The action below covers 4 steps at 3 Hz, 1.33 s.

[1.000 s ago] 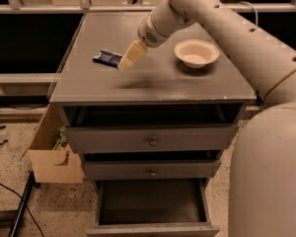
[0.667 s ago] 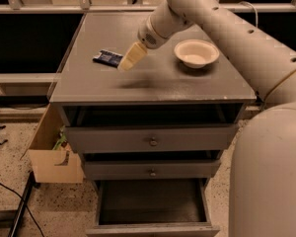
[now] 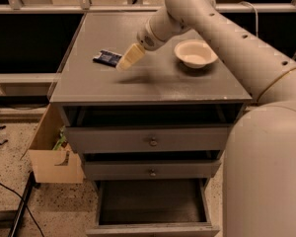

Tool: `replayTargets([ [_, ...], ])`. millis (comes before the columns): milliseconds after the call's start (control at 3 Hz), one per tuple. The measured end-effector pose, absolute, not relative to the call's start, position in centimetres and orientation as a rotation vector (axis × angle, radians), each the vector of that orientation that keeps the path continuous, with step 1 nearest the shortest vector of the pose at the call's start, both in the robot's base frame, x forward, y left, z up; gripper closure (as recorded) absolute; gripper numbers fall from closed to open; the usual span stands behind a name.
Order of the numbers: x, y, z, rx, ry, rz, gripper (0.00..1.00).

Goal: Place rxbar blueberry into bottom drawer

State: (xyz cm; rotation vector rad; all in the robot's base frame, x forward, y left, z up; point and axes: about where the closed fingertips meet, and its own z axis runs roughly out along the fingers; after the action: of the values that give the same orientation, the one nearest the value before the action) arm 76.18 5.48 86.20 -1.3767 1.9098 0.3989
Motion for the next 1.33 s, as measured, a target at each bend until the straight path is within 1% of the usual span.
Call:
replayTargets([
  [333, 78.2, 6.5, 85.6, -1.322, 1.885, 0.428, 0.00],
  [667, 80.4, 8.7, 84.7, -1.292, 1.853, 0.475, 0.00],
  [1333, 79.5, 9.5, 84.4, -1.321, 1.860, 0.464, 0.00],
])
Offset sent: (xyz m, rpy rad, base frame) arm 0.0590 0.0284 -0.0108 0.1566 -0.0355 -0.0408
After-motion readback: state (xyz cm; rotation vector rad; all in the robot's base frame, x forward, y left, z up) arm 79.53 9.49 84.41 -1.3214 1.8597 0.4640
